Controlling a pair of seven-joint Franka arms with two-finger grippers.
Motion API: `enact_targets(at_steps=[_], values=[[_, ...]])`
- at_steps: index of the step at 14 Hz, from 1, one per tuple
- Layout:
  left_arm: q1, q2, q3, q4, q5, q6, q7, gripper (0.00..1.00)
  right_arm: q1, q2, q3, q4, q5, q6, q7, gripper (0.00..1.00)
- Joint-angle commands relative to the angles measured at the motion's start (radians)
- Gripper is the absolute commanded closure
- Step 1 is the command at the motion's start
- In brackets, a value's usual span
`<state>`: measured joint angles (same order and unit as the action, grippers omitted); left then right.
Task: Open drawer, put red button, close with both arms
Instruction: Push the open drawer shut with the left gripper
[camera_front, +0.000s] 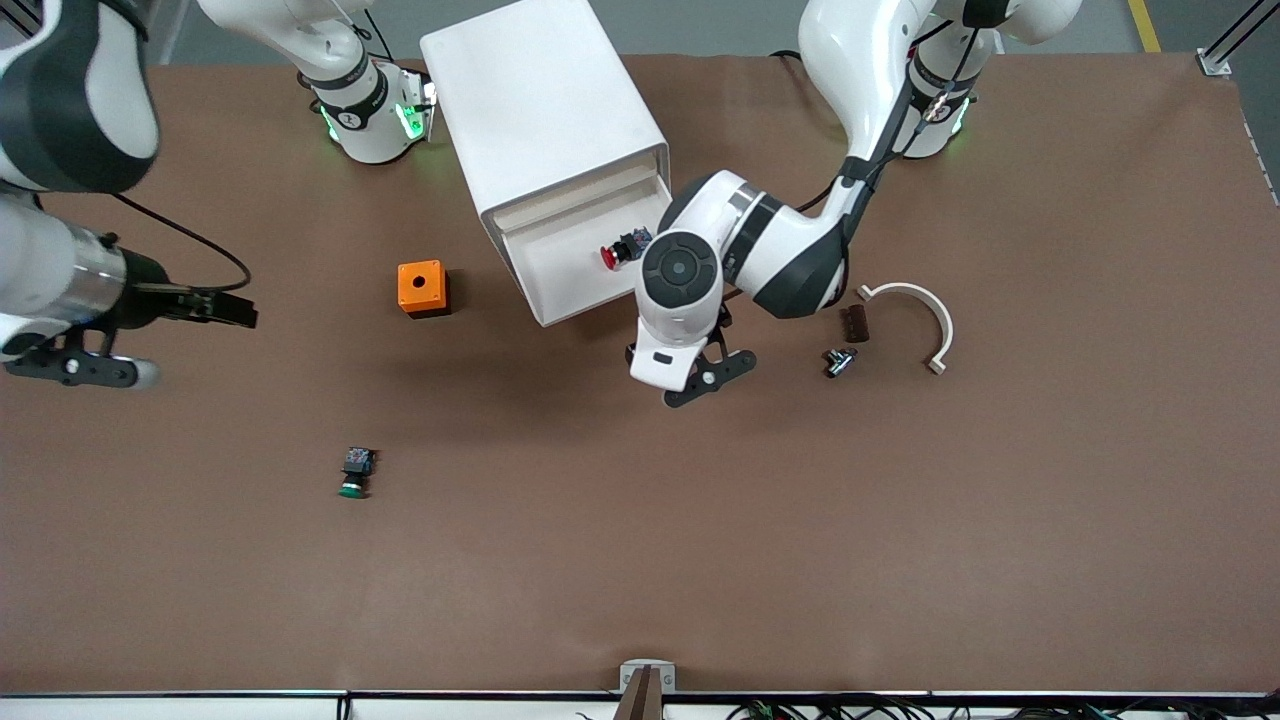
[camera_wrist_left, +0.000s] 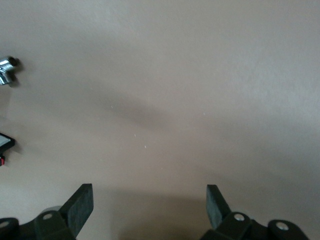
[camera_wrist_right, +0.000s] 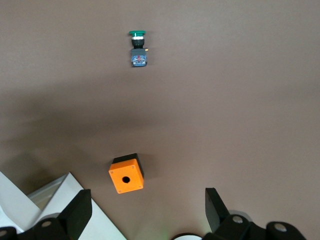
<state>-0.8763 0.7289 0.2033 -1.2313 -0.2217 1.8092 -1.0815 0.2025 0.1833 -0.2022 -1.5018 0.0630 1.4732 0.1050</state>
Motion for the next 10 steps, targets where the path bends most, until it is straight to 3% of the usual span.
enact_targets(at_steps=[1,5,10], values=[[-0.024,0.001,-0.011,-0.004,0.015,0.034,0.009,0.01,-0.061,-0.030,0.012,-0.005,-0.005,-0.016,-0.091,0.00],[-0.078,0.021,-0.015,-0.005,0.015,0.087,0.006,0.01,-0.092,-0.021,0.013,0.020,-0.087,-0.005,-0.165,0.00],[-0.144,0.023,-0.018,-0.023,0.004,0.091,-0.005,0.01,-0.110,-0.019,0.013,0.020,-0.088,-0.014,-0.189,0.00]])
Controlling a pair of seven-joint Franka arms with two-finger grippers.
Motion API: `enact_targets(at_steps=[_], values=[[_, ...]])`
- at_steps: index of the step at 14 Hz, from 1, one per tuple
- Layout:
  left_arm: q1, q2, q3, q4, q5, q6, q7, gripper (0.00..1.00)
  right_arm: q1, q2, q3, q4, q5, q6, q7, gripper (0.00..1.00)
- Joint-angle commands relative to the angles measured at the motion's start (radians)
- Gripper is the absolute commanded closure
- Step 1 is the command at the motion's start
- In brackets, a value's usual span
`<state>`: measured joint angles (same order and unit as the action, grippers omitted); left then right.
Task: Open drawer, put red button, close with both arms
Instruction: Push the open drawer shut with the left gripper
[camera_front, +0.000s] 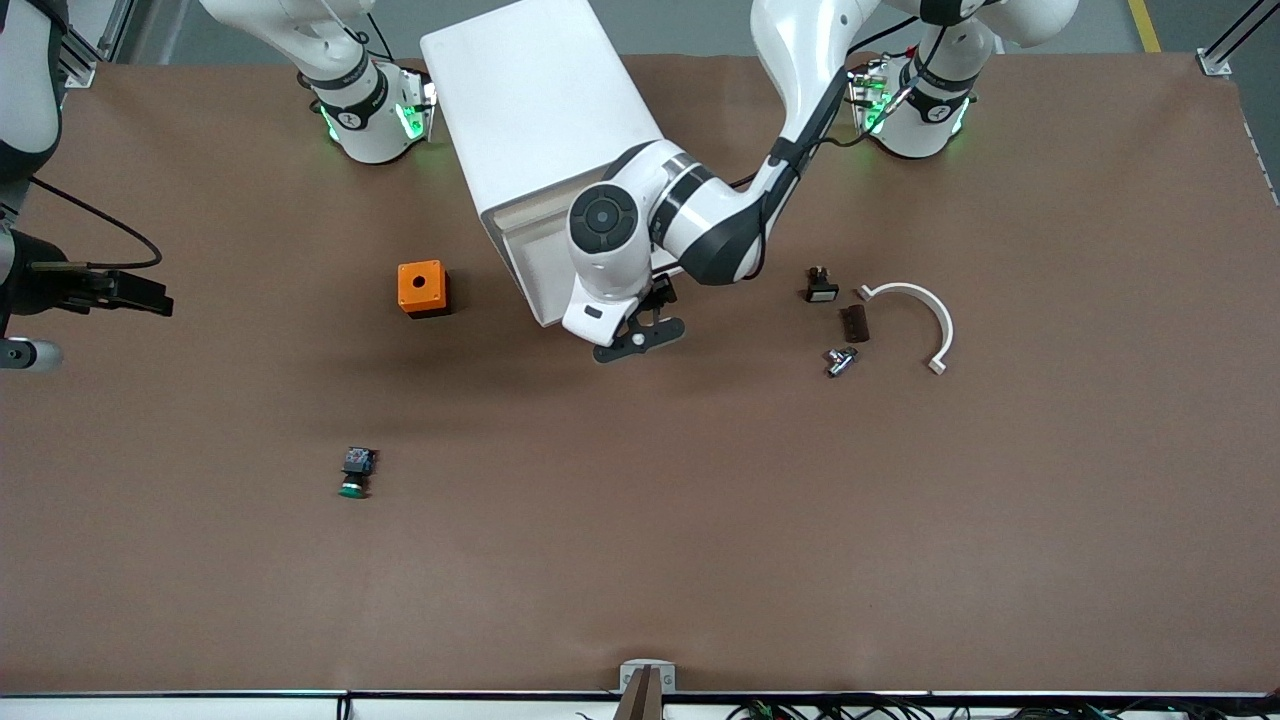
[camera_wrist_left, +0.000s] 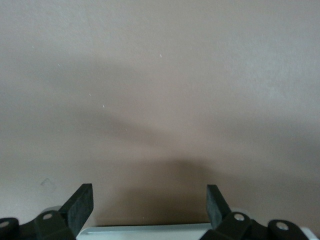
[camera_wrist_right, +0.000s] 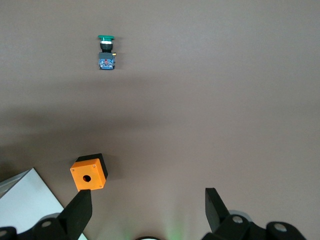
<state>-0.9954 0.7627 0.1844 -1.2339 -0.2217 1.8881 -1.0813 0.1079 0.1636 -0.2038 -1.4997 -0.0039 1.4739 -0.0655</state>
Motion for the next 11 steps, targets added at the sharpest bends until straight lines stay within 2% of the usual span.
enact_targets(at_steps=[1,5,11], values=[[-0.038,-0.017,0.000,-0.035,0.002,0.012,-0.005,0.01,-0.016,0.001,0.015,0.018,-0.021,-0.014,-0.019,0.00],[-0.045,-0.020,-0.039,-0.041,-0.025,0.011,-0.011,0.01,-0.011,0.001,0.018,0.019,-0.018,-0.006,-0.017,0.00],[-0.043,-0.017,-0.046,-0.044,-0.204,-0.001,-0.014,0.01,-0.051,0.001,0.015,0.019,-0.013,-0.004,-0.037,0.00]])
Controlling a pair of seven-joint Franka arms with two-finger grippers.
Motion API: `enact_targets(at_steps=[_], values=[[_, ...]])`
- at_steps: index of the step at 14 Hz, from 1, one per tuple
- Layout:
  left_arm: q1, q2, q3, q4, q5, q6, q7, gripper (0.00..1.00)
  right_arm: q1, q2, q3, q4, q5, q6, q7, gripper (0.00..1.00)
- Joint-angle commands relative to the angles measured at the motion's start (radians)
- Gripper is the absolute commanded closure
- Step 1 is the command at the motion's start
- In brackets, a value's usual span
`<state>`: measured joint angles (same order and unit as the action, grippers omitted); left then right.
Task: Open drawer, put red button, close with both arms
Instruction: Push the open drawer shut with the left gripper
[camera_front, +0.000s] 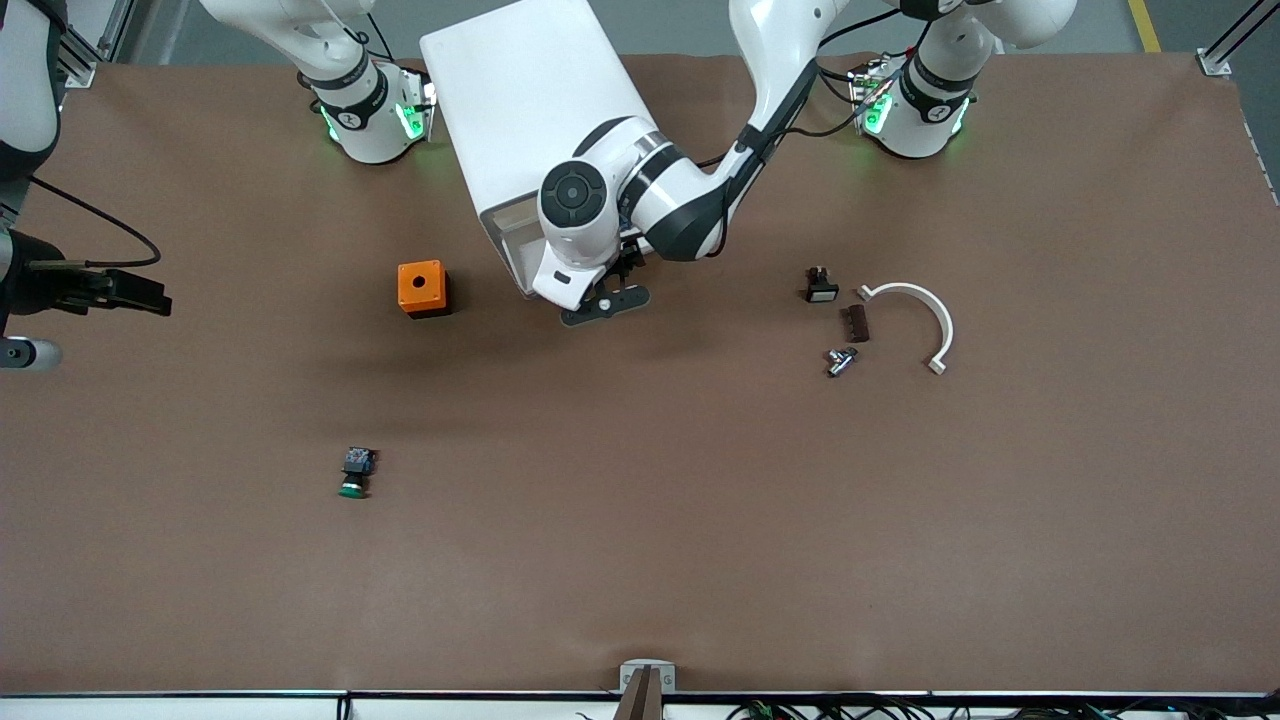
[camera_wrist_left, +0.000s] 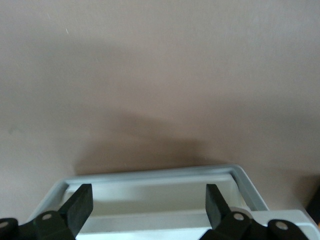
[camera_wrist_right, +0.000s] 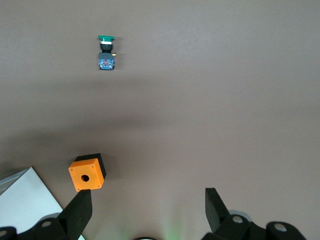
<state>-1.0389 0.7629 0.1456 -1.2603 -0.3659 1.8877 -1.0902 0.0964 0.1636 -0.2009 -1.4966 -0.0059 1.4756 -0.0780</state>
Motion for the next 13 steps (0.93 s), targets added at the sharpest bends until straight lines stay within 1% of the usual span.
enact_targets(at_steps=[1,3,8,13], values=[[0.000,-0.017,-0.006,-0.024,-0.083,-0.001,-0.005,0.01,-0.053,0.002,0.012,0.016,-0.006,-0.002,-0.025,0.00],[-0.001,-0.019,-0.008,-0.039,-0.123,-0.002,-0.005,0.01,-0.072,0.002,0.014,0.016,-0.005,0.003,-0.026,0.00],[-0.001,-0.019,-0.014,-0.080,-0.240,-0.002,-0.008,0.01,-0.070,0.002,0.012,0.015,-0.006,-0.011,-0.046,0.00],[-0.004,-0.017,-0.015,-0.094,-0.309,-0.002,-0.010,0.01,-0.069,0.002,0.014,0.012,-0.005,-0.009,-0.055,0.00]])
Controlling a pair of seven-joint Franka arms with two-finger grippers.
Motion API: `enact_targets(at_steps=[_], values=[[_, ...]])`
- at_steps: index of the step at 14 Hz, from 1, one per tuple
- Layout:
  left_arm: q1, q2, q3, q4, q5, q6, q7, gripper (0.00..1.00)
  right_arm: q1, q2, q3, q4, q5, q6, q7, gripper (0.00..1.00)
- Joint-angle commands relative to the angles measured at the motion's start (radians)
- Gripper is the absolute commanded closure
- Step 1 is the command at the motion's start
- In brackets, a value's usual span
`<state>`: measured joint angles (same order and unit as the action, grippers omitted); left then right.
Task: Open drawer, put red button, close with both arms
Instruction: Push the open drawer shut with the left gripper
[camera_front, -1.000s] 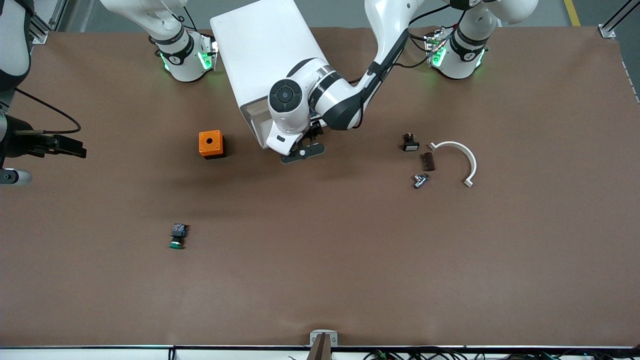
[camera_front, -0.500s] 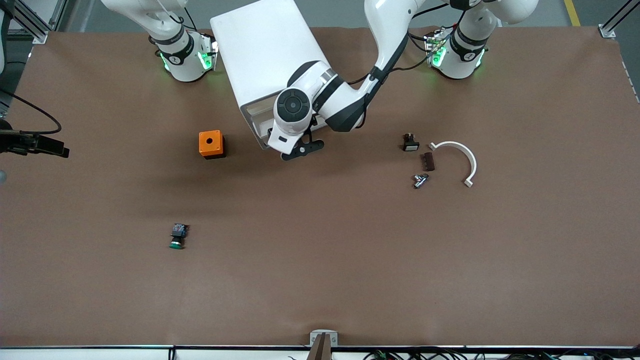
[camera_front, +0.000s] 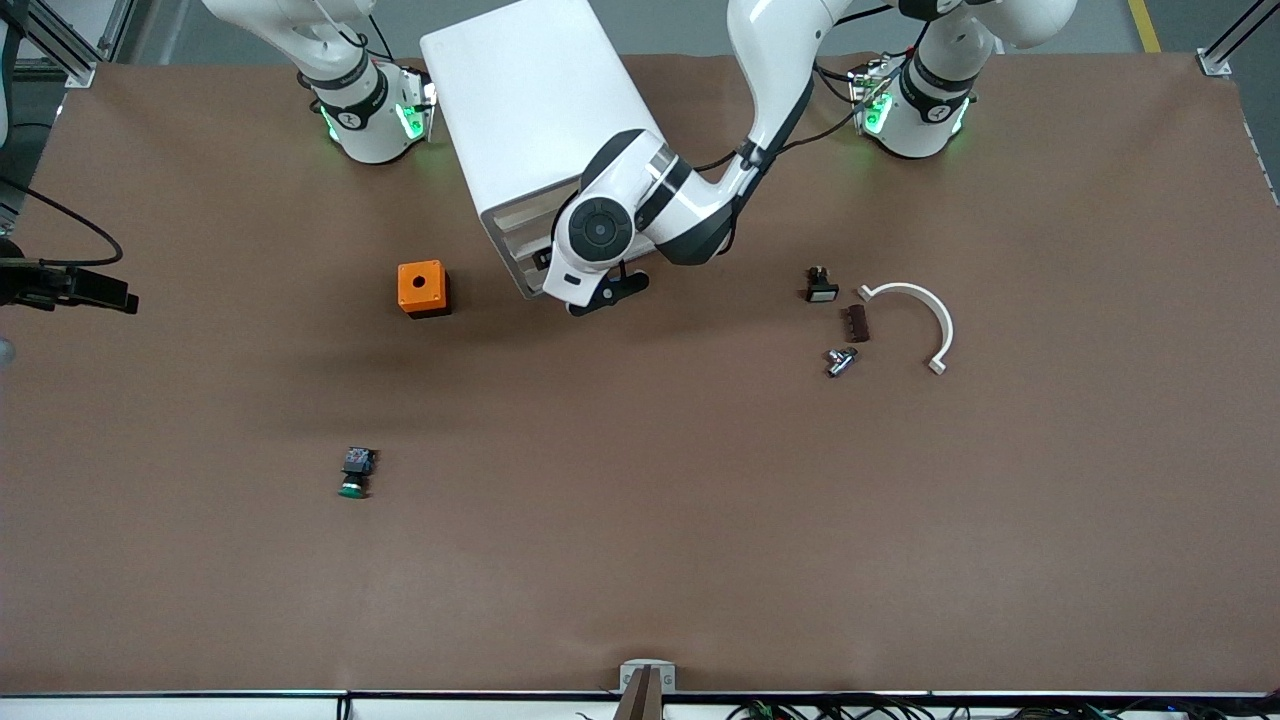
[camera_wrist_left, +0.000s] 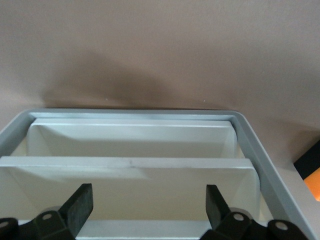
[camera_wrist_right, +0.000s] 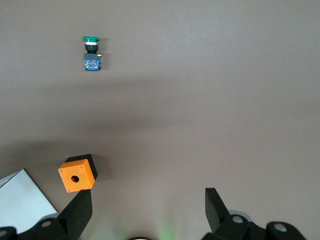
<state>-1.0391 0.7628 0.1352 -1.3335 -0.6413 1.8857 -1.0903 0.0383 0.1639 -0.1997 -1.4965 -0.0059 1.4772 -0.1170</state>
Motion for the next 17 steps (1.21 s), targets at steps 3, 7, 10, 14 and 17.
enact_targets(at_steps=[3,7,10,14,17], values=[[-0.006,-0.016,-0.006,-0.029,-0.046,0.000,-0.008,0.01,-0.005,0.000,0.016,0.021,-0.005,-0.009,-0.012,0.00],[0.002,-0.019,-0.023,-0.044,-0.049,0.000,-0.002,0.01,-0.009,0.002,0.017,0.058,-0.002,-0.011,-0.012,0.00],[0.005,-0.017,-0.023,-0.046,-0.078,-0.002,0.001,0.01,-0.012,0.000,0.013,0.059,0.033,-0.044,-0.006,0.00],[0.010,-0.020,-0.020,-0.044,-0.071,-0.002,0.010,0.01,-0.012,-0.006,0.013,0.052,0.035,-0.052,-0.012,0.00],[0.033,-0.037,-0.002,-0.041,-0.052,-0.002,0.001,0.01,-0.012,-0.017,0.016,0.052,0.041,-0.035,-0.012,0.00]])
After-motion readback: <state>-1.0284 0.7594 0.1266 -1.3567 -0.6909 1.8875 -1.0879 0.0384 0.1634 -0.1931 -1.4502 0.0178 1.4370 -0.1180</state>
